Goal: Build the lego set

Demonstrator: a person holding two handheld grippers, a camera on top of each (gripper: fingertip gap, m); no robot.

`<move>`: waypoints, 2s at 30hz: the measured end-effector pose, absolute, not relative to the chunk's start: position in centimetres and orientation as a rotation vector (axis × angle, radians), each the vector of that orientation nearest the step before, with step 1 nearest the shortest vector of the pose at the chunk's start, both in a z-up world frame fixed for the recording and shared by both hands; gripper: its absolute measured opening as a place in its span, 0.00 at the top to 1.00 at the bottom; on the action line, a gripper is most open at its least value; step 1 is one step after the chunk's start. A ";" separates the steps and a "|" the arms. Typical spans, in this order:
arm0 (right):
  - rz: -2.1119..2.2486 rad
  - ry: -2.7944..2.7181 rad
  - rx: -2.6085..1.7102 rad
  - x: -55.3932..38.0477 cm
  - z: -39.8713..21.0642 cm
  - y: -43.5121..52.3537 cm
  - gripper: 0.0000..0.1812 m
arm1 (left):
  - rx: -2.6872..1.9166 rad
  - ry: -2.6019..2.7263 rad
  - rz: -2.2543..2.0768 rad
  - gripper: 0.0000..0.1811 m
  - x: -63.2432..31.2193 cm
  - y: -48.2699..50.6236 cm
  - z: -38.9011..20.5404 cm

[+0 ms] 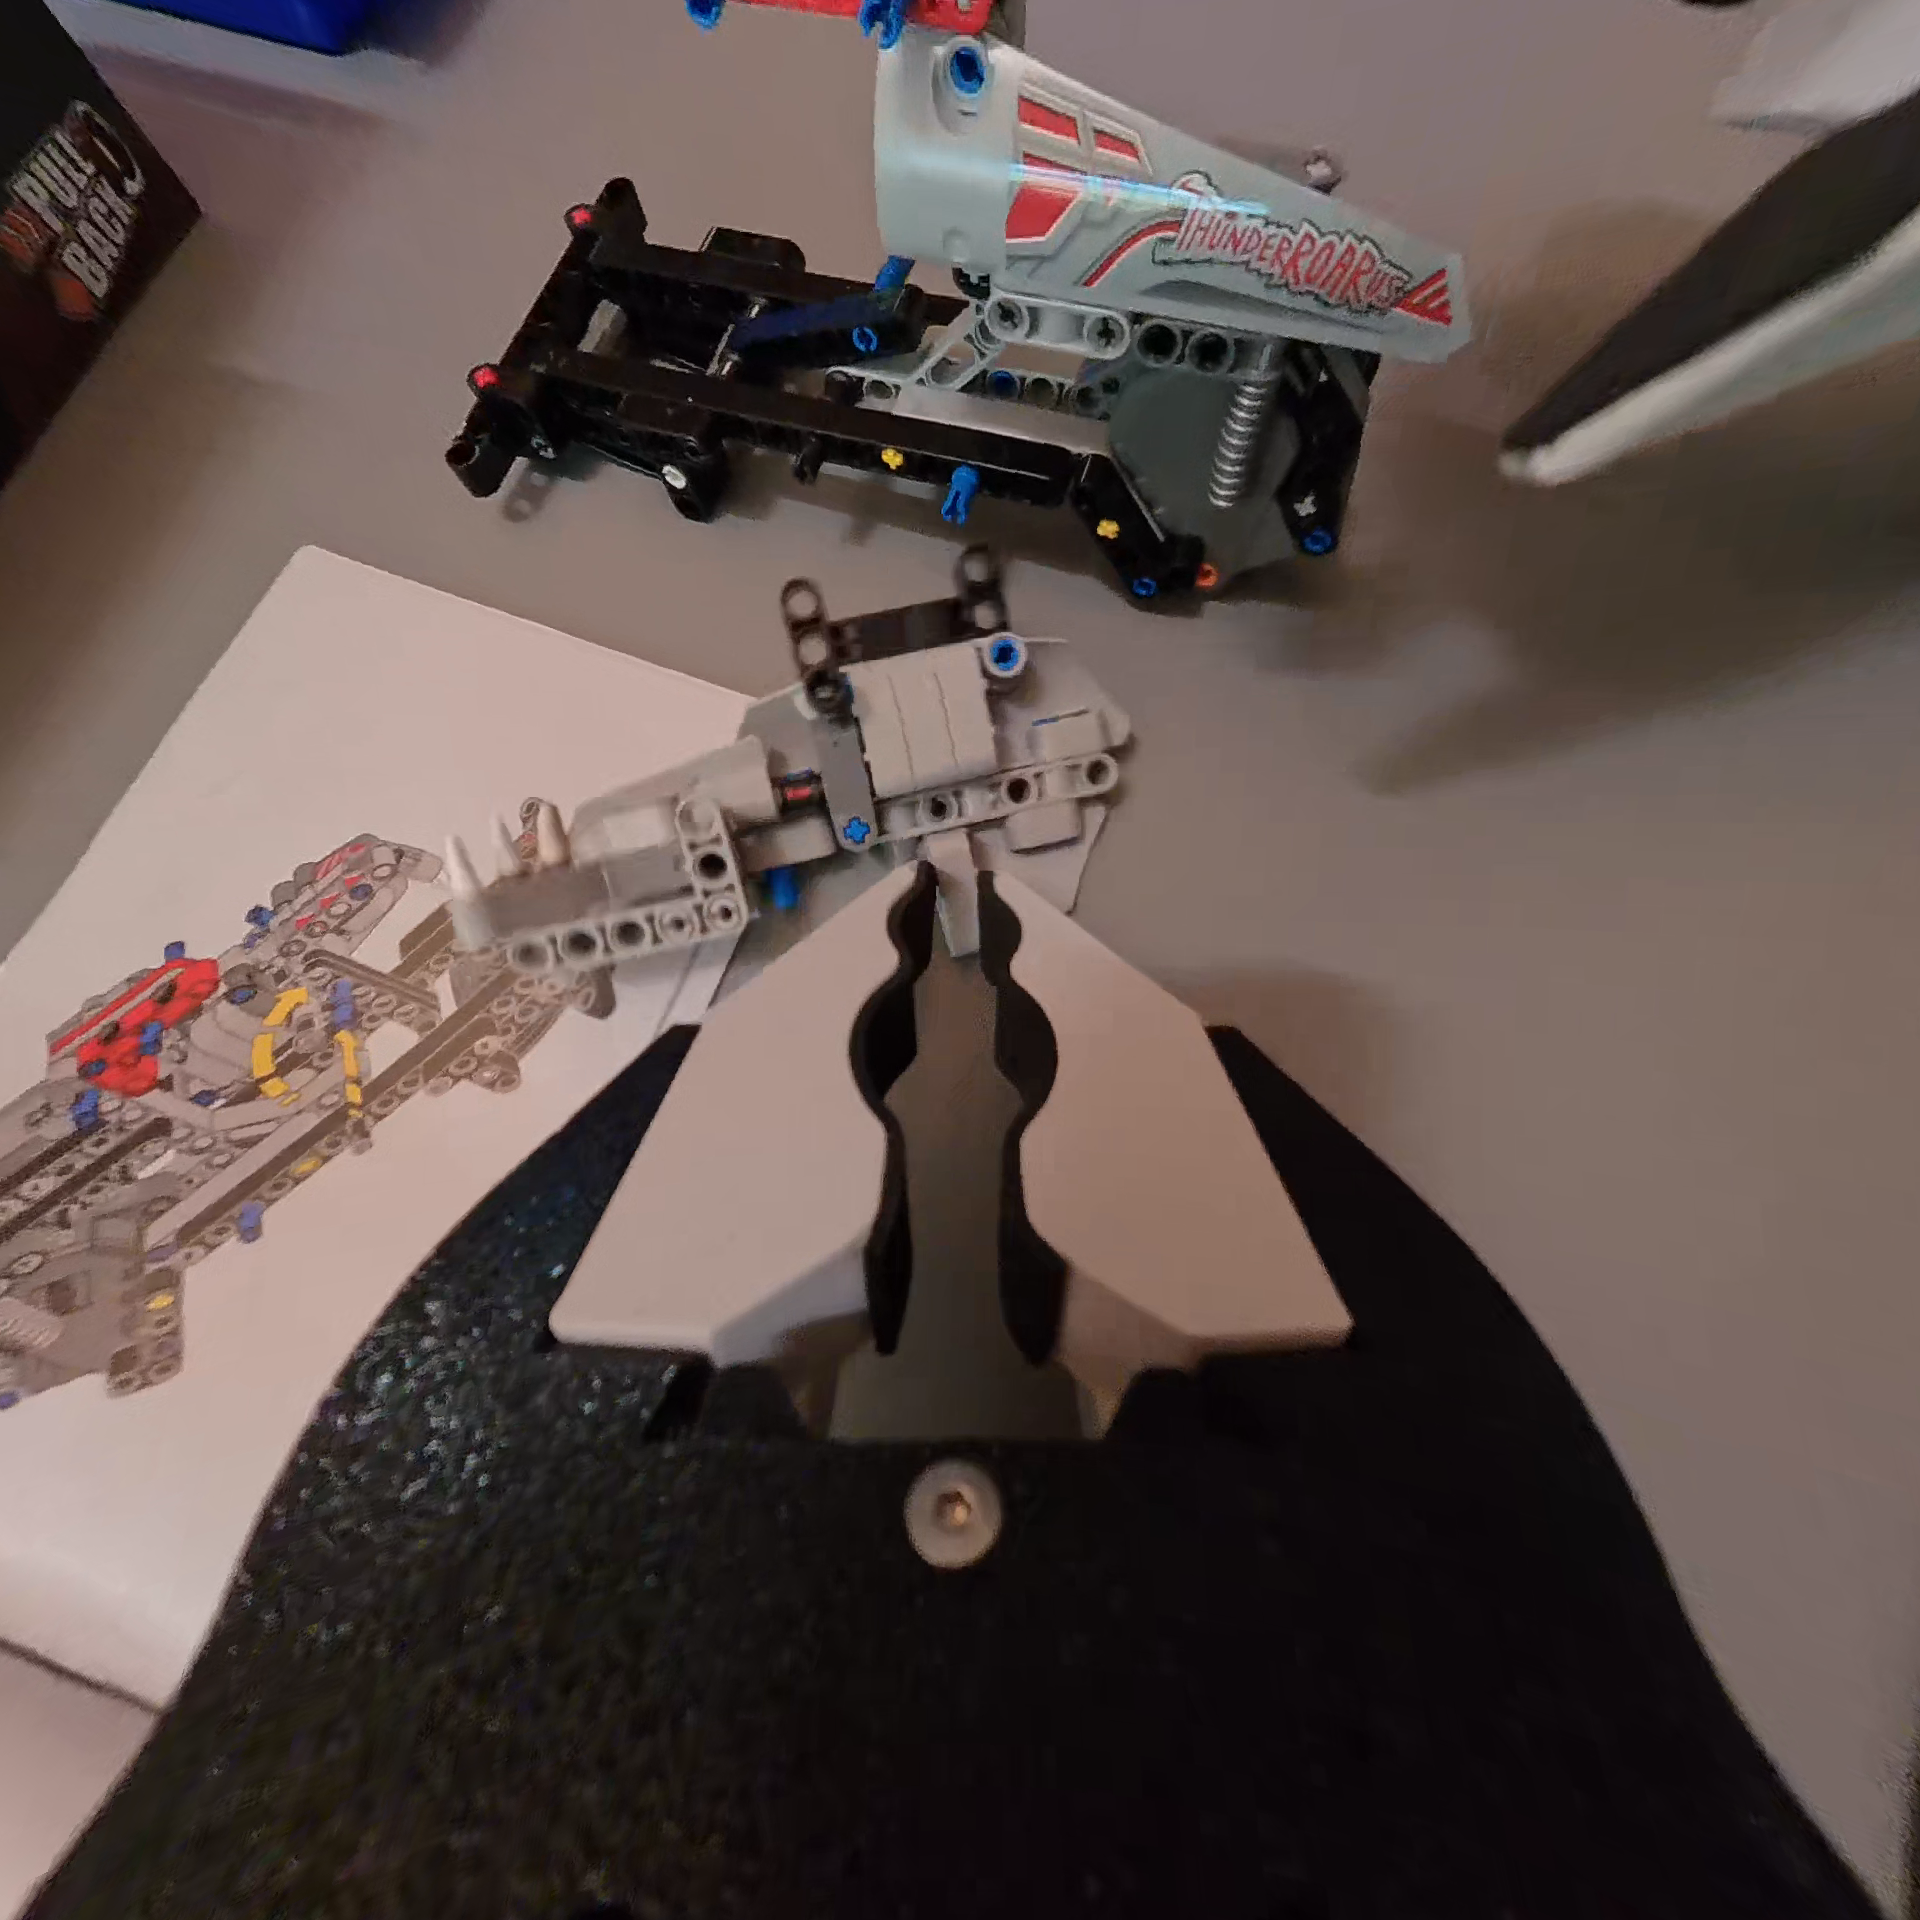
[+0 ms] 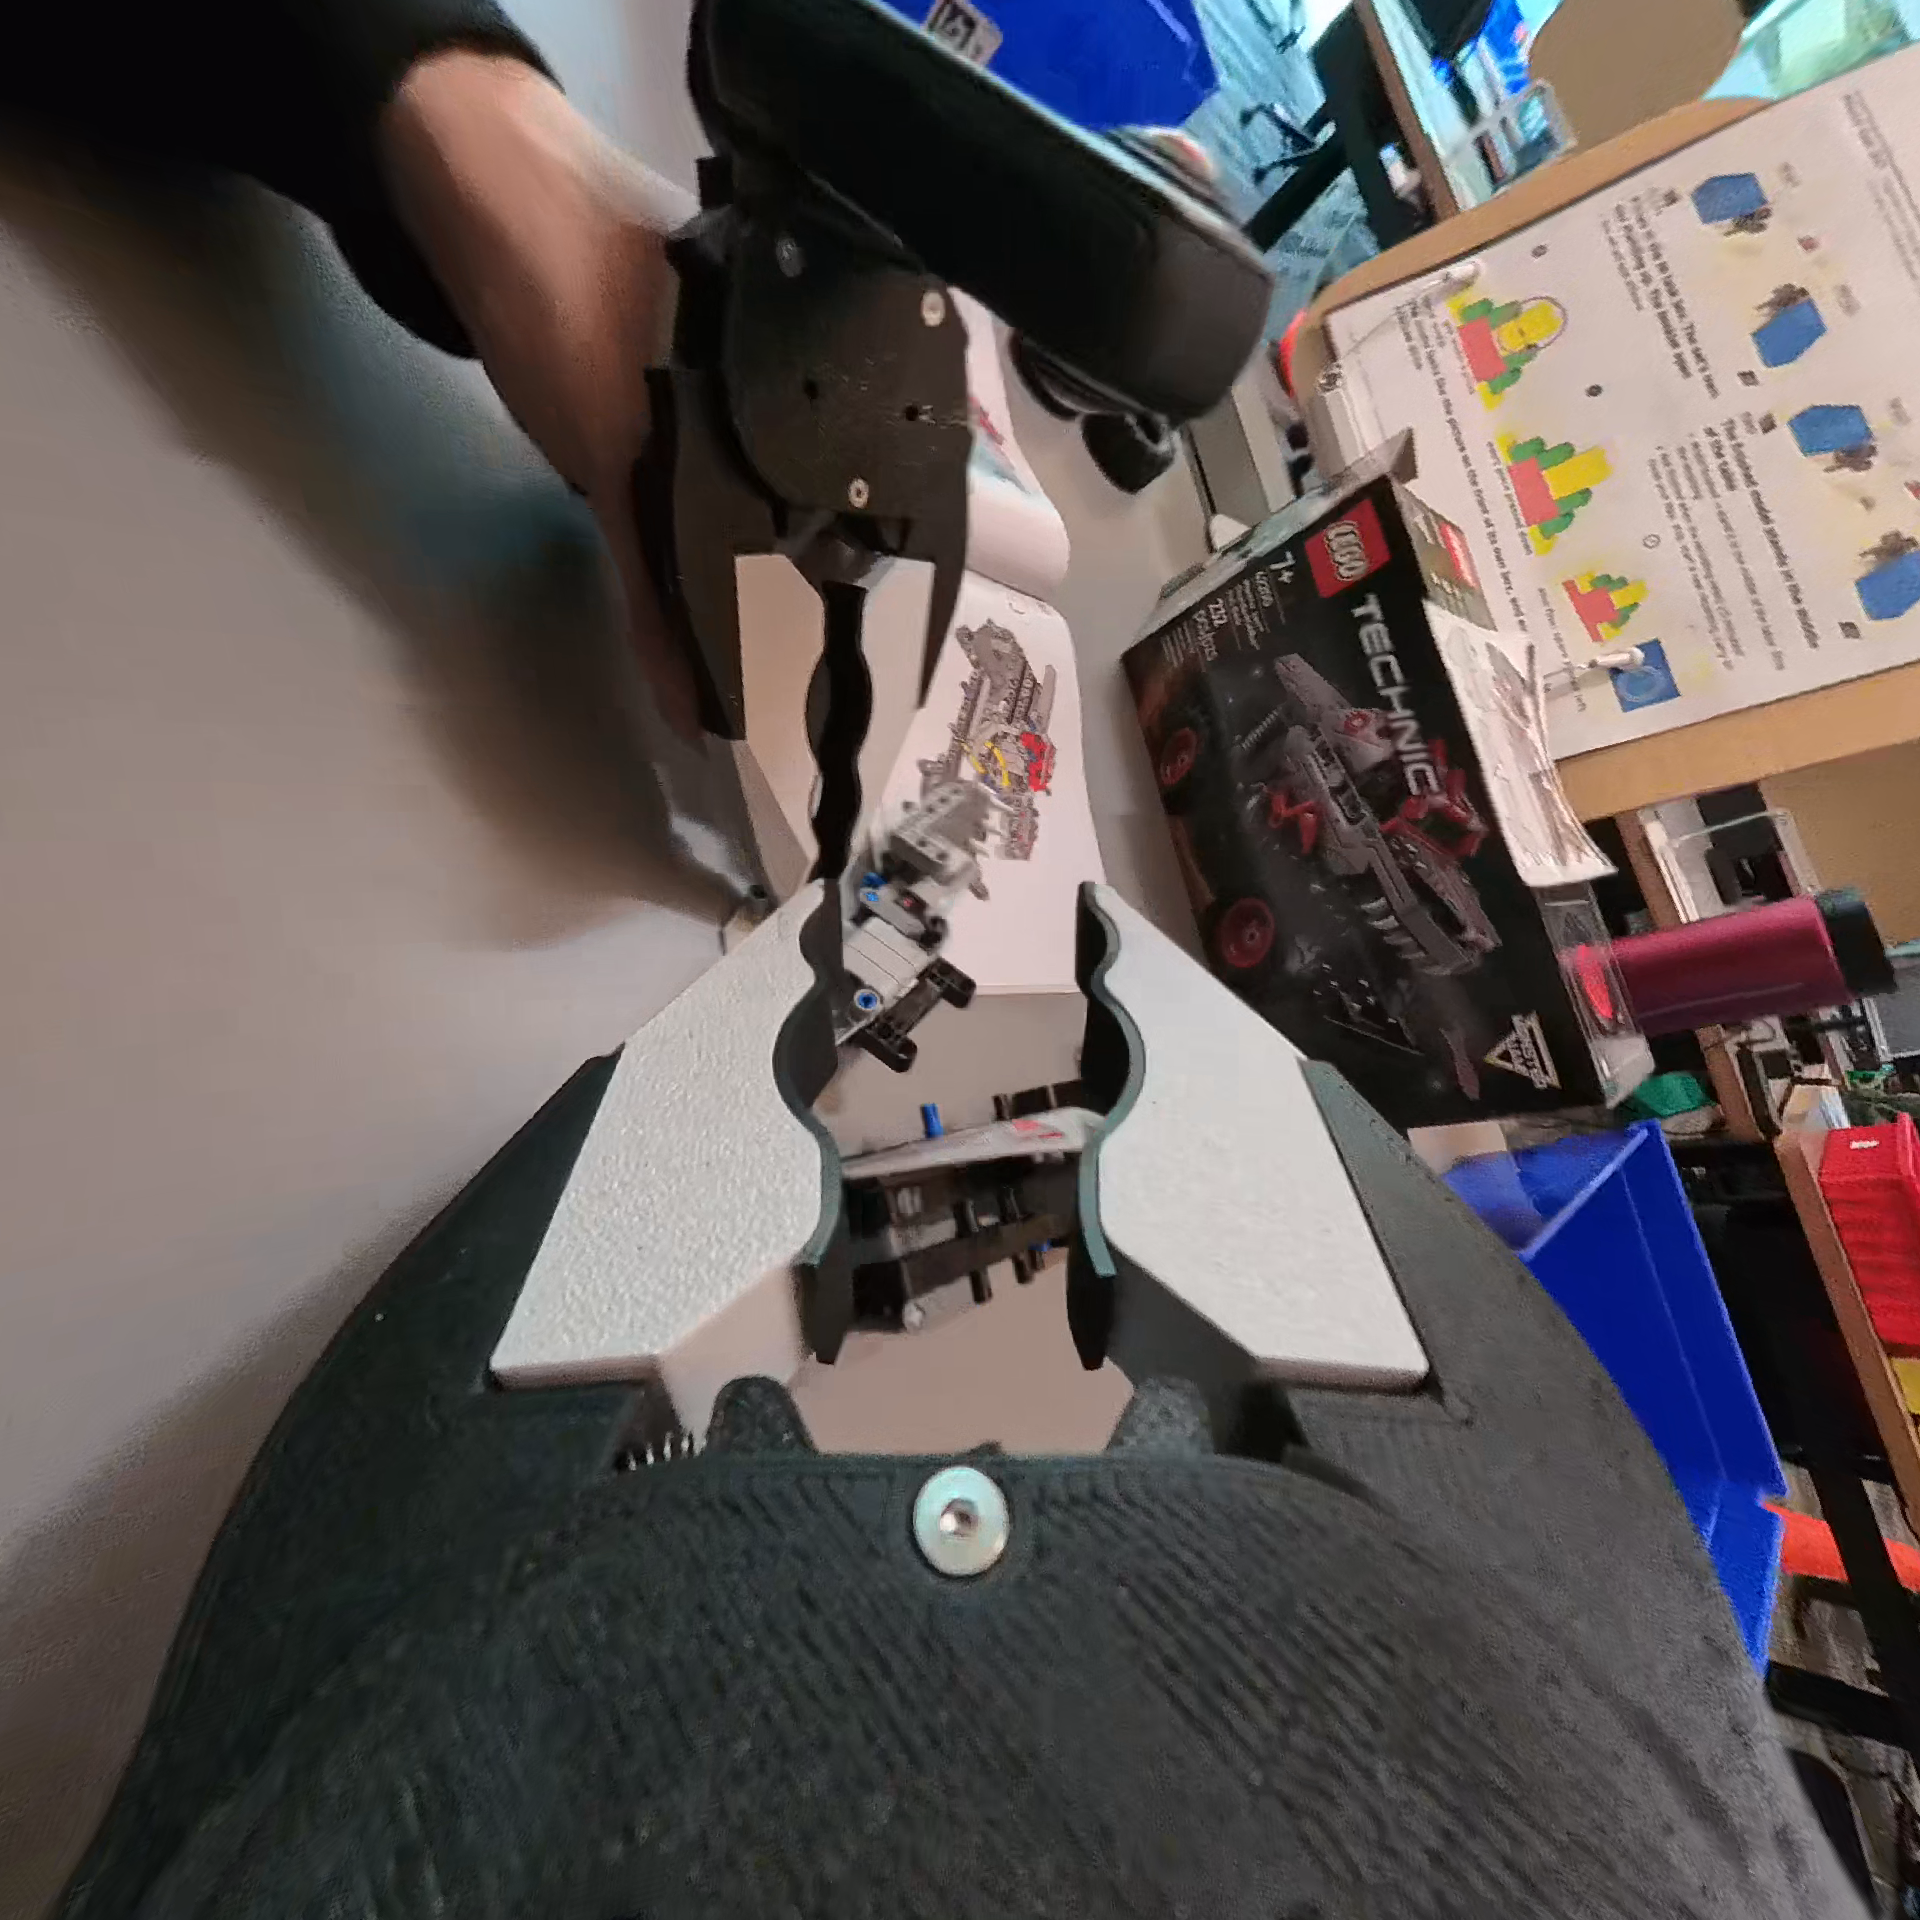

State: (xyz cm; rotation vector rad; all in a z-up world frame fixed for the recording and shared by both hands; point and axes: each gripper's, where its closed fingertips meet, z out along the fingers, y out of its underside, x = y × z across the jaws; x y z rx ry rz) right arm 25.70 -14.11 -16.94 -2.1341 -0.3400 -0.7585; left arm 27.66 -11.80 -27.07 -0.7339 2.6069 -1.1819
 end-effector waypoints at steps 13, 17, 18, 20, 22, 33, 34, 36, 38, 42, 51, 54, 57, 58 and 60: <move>-1.491 -0.739 -2.148 26.5 -19.4 -9.9 0.84 | -0.717 2.773 -1.371 0.97 25.4 -9.2 -19.5; -1.614 -0.535 -2.025 27.4 -16.9 -9.8 0.90 | -0.739 2.597 -1.589 0.97 26.3 -9.2 -16.6; -1.609 -0.406 -1.980 27.6 -16.0 -9.9 0.90 | -0.707 2.500 -1.664 0.97 26.5 -9.3 -15.5; -1.471 -0.076 -1.889 27.9 -14.5 -10.2 0.90 | -0.656 2.278 -1.808 0.94 27.0 -9.4 -12.9; -1.288 0.137 -1.797 27.7 -13.8 -10.0 0.90 | -0.651 2.103 -1.885 0.88 27.2 -9.2 -11.3; -1.092 0.373 -1.687 27.8 -13.7 -10.0 0.92 | -0.685 2.027 -1.982 0.81 26.5 -10.3 -11.7; -1.078 0.382 -1.687 27.8 -13.7 -10.0 0.92 | -0.685 2.037 -1.981 0.80 26.4 -10.5 -11.9; -1.071 0.390 -1.673 27.8 -13.6 -9.9 0.93 | -0.686 2.017 -1.992 0.82 26.4 -10.7 -11.8; -1.083 0.402 -1.669 27.8 -13.6 -10.0 0.92 | -0.664 1.991 -1.977 0.83 26.4 -10.8 -11.7; -1.092 0.411 -1.659 28.0 -13.6 -10.2 0.92 | -0.607 1.965 -1.941 0.83 26.4 -11.1 -11.7; -1.079 0.435 -1.650 27.9 -13.9 -10.1 0.93 | -0.626 1.969 -2.010 0.83 26.4 -11.0 -12.0; -1.064 0.454 -1.641 28.0 -14.0 -10.0 0.93 | -0.627 1.958 -2.022 0.83 26.5 -10.9 -12.0; -1.074 0.455 -1.643 28.0 -14.1 -9.9 0.92 | -0.599 1.947 -2.017 0.84 26.5 -11.0 -12.0; -1.077 0.455 -1.640 28.0 -14.1 -9.9 0.92 | -0.609 1.951 -2.029 0.84 26.5 -10.9 -12.0; -1.095 0.448 -1.631 28.0 -14.0 -9.8 0.92 | -0.632 1.946 -2.076 0.84 26.5 -10.8 -11.9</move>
